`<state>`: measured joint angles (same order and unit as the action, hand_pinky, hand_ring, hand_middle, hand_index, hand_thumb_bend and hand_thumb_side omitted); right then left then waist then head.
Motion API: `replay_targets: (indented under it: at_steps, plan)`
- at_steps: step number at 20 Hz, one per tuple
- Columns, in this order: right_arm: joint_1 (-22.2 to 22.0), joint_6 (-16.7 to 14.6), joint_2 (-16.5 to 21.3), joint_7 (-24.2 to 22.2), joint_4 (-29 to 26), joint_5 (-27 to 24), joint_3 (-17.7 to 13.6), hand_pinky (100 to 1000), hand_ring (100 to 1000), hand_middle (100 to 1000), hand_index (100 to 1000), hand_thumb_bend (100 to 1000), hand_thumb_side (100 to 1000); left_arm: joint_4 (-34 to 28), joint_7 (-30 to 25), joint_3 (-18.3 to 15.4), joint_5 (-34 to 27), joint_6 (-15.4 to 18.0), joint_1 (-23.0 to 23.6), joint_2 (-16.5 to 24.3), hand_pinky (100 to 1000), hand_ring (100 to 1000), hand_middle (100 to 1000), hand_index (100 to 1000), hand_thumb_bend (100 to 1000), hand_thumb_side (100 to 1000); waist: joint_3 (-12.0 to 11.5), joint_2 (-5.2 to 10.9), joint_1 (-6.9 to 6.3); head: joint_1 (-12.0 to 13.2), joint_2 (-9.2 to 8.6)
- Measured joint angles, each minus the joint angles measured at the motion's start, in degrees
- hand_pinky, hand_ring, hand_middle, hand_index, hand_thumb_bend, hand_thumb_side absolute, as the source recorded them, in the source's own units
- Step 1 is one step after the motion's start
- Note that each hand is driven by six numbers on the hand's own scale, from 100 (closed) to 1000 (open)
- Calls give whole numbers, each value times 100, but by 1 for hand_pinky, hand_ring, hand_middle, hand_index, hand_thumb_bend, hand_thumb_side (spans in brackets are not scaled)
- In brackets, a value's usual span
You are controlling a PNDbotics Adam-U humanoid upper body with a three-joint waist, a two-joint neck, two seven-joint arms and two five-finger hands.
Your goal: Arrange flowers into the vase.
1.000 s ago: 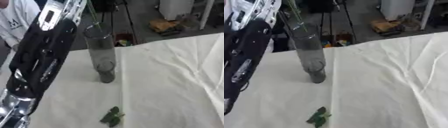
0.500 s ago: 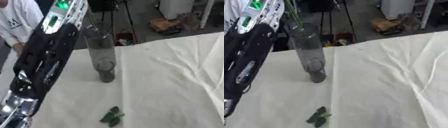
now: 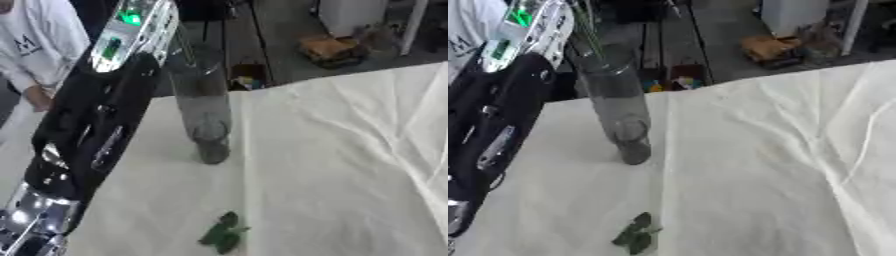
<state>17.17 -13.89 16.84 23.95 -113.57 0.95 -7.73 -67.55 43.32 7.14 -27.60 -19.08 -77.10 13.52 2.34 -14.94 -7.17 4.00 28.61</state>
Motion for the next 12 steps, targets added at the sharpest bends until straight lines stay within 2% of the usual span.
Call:
replay_targets:
  at_steps: [12]
  plan:
    - [1, 3, -1, -6, 0, -7, 0, 771, 621, 473, 837, 100, 938, 135, -9, 3, -17, -9, 48, -45, 100, 100, 100, 100, 100, 822, -6, -63, -5, 11, -14]
